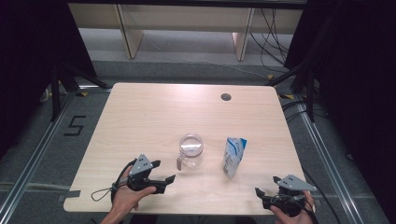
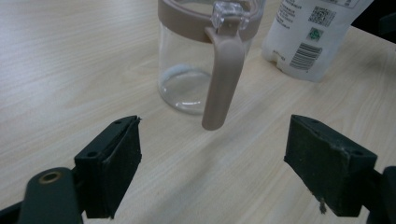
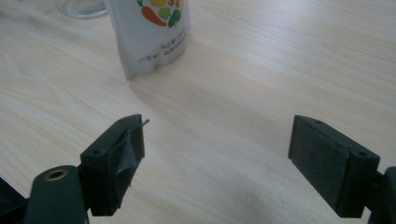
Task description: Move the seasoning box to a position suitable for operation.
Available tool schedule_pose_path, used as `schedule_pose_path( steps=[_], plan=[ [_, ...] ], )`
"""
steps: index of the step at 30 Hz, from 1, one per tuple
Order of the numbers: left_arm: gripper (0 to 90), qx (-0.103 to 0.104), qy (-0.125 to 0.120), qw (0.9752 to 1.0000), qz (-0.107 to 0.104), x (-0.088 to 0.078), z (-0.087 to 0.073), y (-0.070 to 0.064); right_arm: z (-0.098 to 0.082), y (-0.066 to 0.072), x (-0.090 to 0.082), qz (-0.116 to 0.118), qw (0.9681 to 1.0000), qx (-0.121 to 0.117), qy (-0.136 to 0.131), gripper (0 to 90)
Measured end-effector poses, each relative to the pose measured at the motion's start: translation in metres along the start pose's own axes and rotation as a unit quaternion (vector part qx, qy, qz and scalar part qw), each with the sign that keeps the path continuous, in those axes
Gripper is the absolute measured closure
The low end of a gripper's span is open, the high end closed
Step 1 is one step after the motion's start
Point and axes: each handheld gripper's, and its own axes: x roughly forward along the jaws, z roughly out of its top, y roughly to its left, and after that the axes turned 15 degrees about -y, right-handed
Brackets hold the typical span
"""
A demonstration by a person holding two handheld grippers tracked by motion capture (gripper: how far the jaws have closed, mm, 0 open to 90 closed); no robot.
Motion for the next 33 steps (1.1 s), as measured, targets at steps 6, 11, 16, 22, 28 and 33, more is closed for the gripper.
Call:
schedule_pose_path(
  steps=[6,11,16,22,28,33],
  plan=[
    [21.6,0.024,-0.003,0.9997,-0.004,0.011,0.007,-0.003,0.0,0.0,0.001,0.0,1.0,-0.001,-0.004,19.8],
    [25.2,0.023,-0.007,0.9997,0.002,0.018,0.01,-0.004,0.0,0.0,0.001,0.0,1.0,-0.004,-0.004,19.8],
    [29.7,0.033,-0.009,0.9994,0.007,0.024,0.012,-0.004,0.0,0.001,0.001,0.001,1.0,-0.004,-0.004,19.8],
    [40.1,0.047,-0.007,0.9988,0.005,0.031,0.014,-0.006,0.0,0.001,0.002,0.001,0.9999,-0.014,-0.008,20.1],
    [50.2,0.061,-0.006,0.9981,0.001,0.038,0.014,-0.009,0.0,0.005,0.002,0.001,1.0,0.007,-0.001,20.7],
    [56.8,0.066,-0.006,0.9978,0.0,0.041,0.014,-0.009,0.0,0.005,0.002,0.001,1.0,0.007,-0.002,20.7]
  ],
)
